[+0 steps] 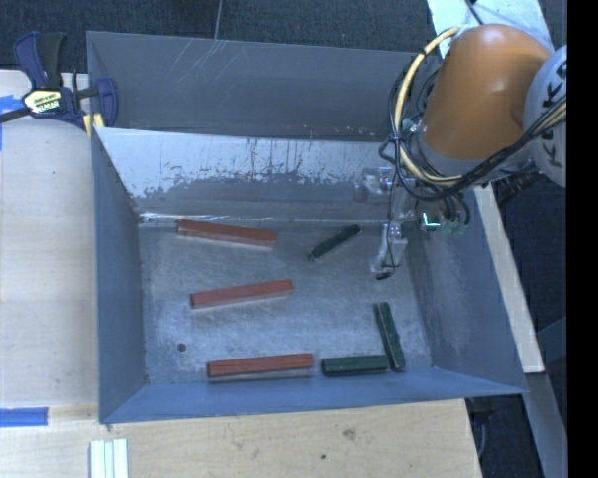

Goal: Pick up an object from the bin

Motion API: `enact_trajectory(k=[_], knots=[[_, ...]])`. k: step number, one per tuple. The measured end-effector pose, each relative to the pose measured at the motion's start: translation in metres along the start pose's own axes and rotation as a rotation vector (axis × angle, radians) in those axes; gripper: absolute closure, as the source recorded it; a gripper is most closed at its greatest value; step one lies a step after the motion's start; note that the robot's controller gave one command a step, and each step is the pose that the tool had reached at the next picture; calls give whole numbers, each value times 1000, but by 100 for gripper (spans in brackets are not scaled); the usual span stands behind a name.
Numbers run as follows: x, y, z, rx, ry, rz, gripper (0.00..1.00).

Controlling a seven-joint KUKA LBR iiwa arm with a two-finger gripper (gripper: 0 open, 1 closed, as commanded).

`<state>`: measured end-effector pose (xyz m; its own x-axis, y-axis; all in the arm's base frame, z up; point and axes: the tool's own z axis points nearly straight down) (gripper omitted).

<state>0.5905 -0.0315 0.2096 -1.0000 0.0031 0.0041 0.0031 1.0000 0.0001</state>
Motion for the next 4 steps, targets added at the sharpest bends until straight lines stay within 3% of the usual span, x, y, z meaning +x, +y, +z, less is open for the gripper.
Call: enact_trajectory(k=[1, 2, 4], knots=[[-2, 0, -5, 0, -8, -1, 0], [-27, 0, 38, 1, -10, -100, 0], [-35, 3, 83, 1, -7, -236, 0]])
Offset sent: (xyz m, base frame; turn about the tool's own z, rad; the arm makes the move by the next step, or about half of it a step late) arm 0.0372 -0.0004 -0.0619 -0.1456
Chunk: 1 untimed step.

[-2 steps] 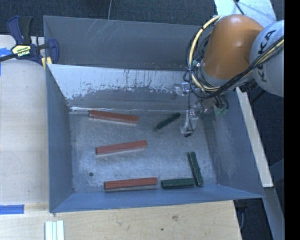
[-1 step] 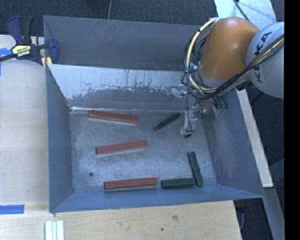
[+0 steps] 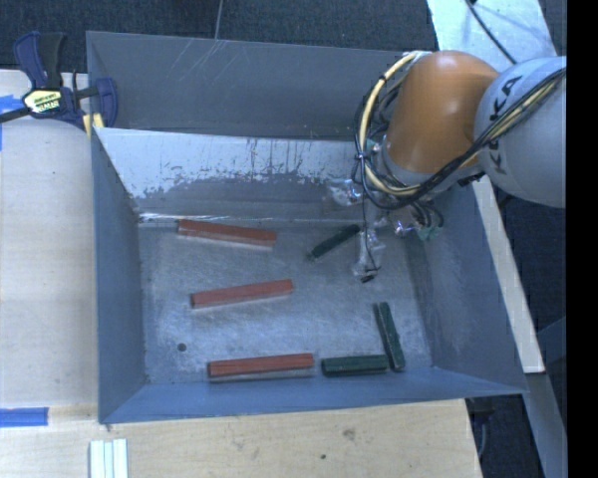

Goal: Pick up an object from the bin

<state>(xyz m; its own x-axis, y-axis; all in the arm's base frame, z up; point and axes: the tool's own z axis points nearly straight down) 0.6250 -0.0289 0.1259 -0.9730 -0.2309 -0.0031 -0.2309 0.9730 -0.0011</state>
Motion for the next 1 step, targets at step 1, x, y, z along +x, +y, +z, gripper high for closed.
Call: enact_trajectory(k=[1], knots=[[3, -8, 59, -2, 6, -27, 0]])
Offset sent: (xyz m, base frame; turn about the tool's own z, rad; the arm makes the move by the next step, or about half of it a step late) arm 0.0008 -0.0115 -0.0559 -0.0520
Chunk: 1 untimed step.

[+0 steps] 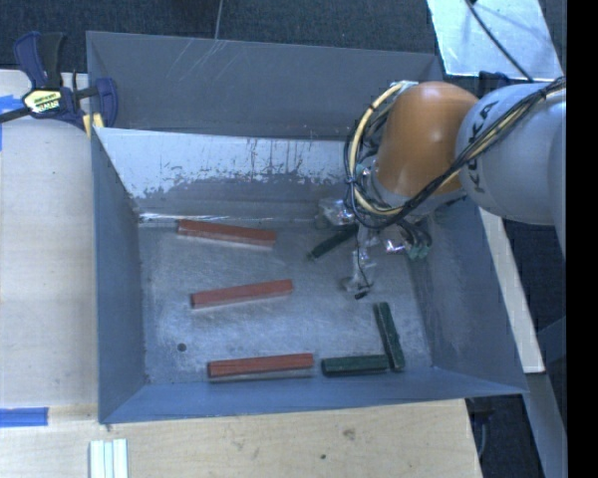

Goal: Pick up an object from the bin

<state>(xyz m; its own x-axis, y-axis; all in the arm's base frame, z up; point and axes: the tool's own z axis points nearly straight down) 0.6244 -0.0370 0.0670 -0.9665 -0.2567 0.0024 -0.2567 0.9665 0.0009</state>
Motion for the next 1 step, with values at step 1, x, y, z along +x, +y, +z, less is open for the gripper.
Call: enact_trajectory(k=[1], knots=[[-2, -4, -4, 2, -9, -22, 100]])
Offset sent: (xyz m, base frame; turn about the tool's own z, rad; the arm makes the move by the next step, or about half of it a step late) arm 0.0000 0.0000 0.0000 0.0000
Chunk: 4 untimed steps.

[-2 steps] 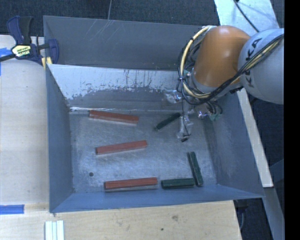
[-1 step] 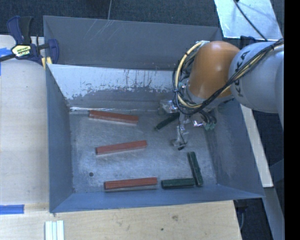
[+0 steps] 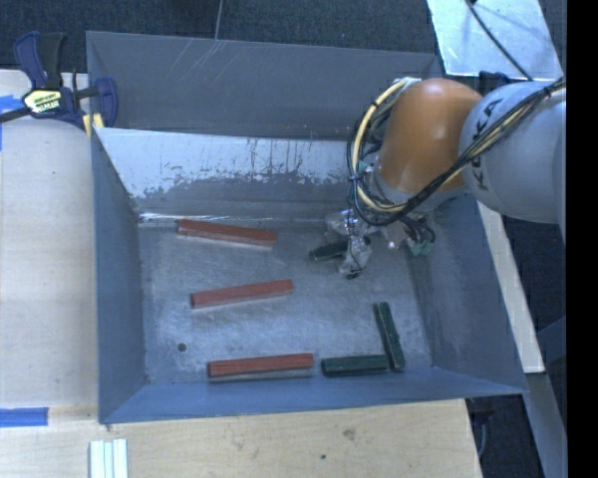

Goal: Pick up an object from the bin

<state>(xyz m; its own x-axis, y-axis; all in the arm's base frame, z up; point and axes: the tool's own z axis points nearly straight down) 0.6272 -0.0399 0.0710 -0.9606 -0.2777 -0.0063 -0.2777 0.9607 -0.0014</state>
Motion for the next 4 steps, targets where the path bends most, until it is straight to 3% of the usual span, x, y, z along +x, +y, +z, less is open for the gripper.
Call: enact_trajectory(k=[2, 3, 4], knots=[[2, 1, -4, -2, 7, 0, 100], [3, 1, -25, -3, 12, 0, 100], [1, 0, -44, 0, 4, 0, 100]])
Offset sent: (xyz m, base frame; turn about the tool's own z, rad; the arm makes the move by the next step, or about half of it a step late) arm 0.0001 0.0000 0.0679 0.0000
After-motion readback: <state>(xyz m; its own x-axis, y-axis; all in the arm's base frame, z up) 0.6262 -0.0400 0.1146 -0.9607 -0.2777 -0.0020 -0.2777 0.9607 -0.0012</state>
